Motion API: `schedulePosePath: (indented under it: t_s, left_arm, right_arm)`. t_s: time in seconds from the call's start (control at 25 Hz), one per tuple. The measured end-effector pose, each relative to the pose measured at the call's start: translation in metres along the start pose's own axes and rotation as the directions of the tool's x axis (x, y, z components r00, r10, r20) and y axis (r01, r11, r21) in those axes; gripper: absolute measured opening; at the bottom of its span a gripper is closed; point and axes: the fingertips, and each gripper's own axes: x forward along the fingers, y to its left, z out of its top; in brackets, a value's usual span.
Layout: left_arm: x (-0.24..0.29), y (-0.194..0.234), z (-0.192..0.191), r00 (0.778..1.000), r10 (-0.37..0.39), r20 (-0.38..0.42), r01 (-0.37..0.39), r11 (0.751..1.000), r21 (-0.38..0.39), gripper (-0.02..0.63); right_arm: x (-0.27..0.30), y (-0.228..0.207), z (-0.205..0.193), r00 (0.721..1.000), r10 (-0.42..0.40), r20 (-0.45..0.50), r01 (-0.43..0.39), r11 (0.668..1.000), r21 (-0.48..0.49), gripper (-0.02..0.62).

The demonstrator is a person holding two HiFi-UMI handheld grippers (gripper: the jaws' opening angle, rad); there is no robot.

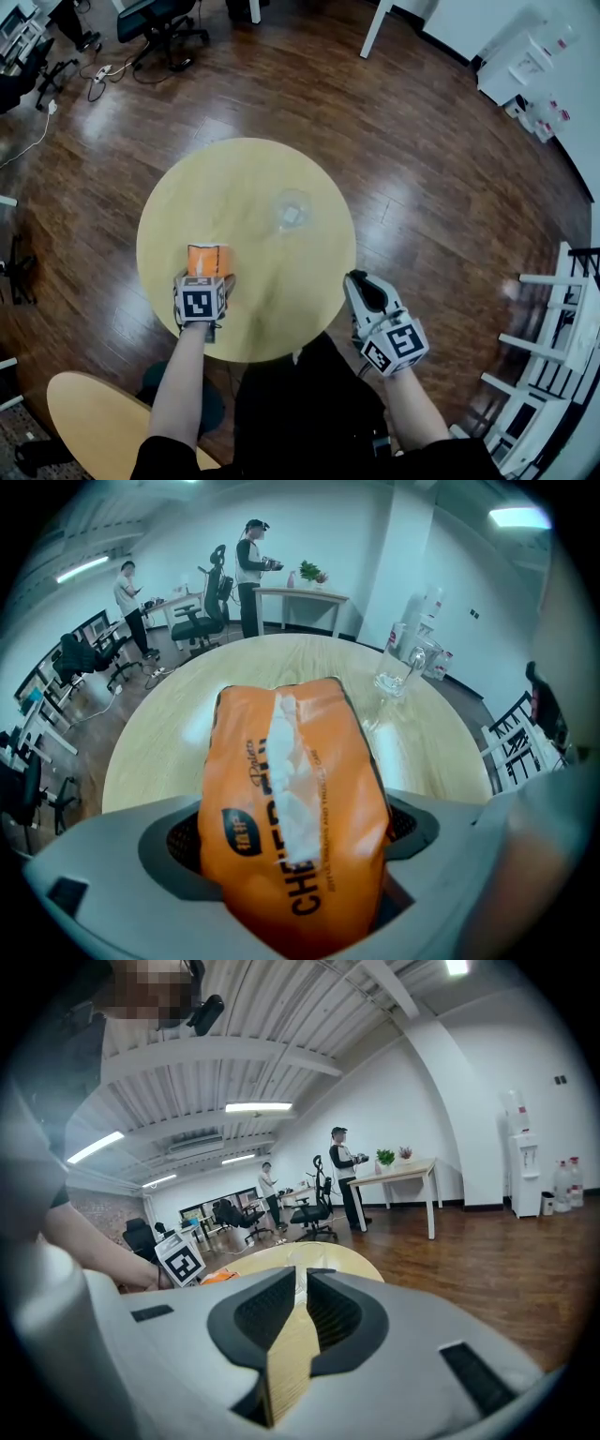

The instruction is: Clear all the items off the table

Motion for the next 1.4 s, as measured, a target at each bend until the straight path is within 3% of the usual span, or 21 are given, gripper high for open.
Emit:
schedulePosePath:
  t_s: [0.16,0.2,0.28,0.44,0.56,0.64,0.68,0.84,0.96,1.04,1.12,1.2,1.4]
  left_arm:
    - [-0.004,-0.004,-0.005,1.0,0.008,-0.003,-0.008,1.0,0.005,0.488]
    - [-0.006,-0.004,-0.002,1.0,0.011,0.004,-0.011,1.0,0.002,0.503]
    - [-0.017,-0.001,0.009,0.999,0.014,0.039,-0.013,1.0,-0.015,0.538]
    - [-0.045,0.008,0.031,0.991,0.018,0.129,-0.006,0.996,-0.087,0.555]
    - [-0.088,0.012,0.053,0.961,0.007,0.275,0.057,0.973,-0.224,0.545]
    - [-0.127,0.023,0.064,0.913,0.033,0.406,0.112,0.938,-0.329,0.509]
    - [-0.149,0.03,0.07,0.881,0.059,0.469,0.127,0.926,-0.356,0.436]
    - [-0.232,0.055,0.088,0.734,0.171,0.657,0.128,0.916,-0.381,0.258]
    - [-0.294,0.081,0.081,0.602,0.259,0.755,0.137,0.898,-0.418,0.112]
    - [-0.331,0.1,0.063,0.495,0.359,0.791,0.118,0.874,-0.47,0.034]
    - [-0.358,0.113,0.04,0.406,0.45,0.795,0.08,0.85,-0.521,0.006]
    - [-0.375,0.112,0.019,0.37,0.491,0.789,0.045,0.838,-0.543,0.006]
    - [-0.399,0.102,-0.02,0.344,0.474,0.81,-0.113,0.878,-0.466,0.002]
  right_arm:
    - [-0.009,0.002,0.004,1.0,0.018,0.007,-0.017,1.0,-0.017,0.04]
    - [-0.01,0.003,0.007,1.0,0.019,0.011,-0.019,1.0,-0.024,0.007]
    - [-0.01,0.004,0.016,1.0,0.019,0.022,-0.018,0.999,-0.032,0.005]
    - [-0.005,0.009,0.031,0.998,0.032,0.048,-0.03,0.998,-0.049,0.005]
    - [-0.004,0.016,0.049,0.995,0.058,0.077,-0.051,0.995,-0.085,0.005]
    - [-0.004,0.019,0.064,0.991,0.076,0.113,-0.066,0.994,-0.093,0.005]
    - [-0.004,0.021,0.072,0.987,0.089,0.131,-0.077,0.993,-0.093,0.005]
    - [0.002,0.033,0.098,0.972,0.16,0.173,-0.139,0.982,-0.127,0.005]
    - [0.011,0.06,0.112,0.957,0.213,0.197,-0.183,0.97,-0.161,0.005]
    - [0.016,0.08,0.123,0.944,0.244,0.222,-0.206,0.961,-0.183,0.005]
    - [0.022,0.096,0.131,0.931,0.264,0.25,-0.214,0.954,-0.211,0.005]
    - [0.027,0.112,0.135,0.921,0.284,0.265,-0.226,0.947,-0.228,0.005]
    - [0.041,0.156,0.131,0.9,0.345,0.264,-0.284,0.927,-0.243,0.005]
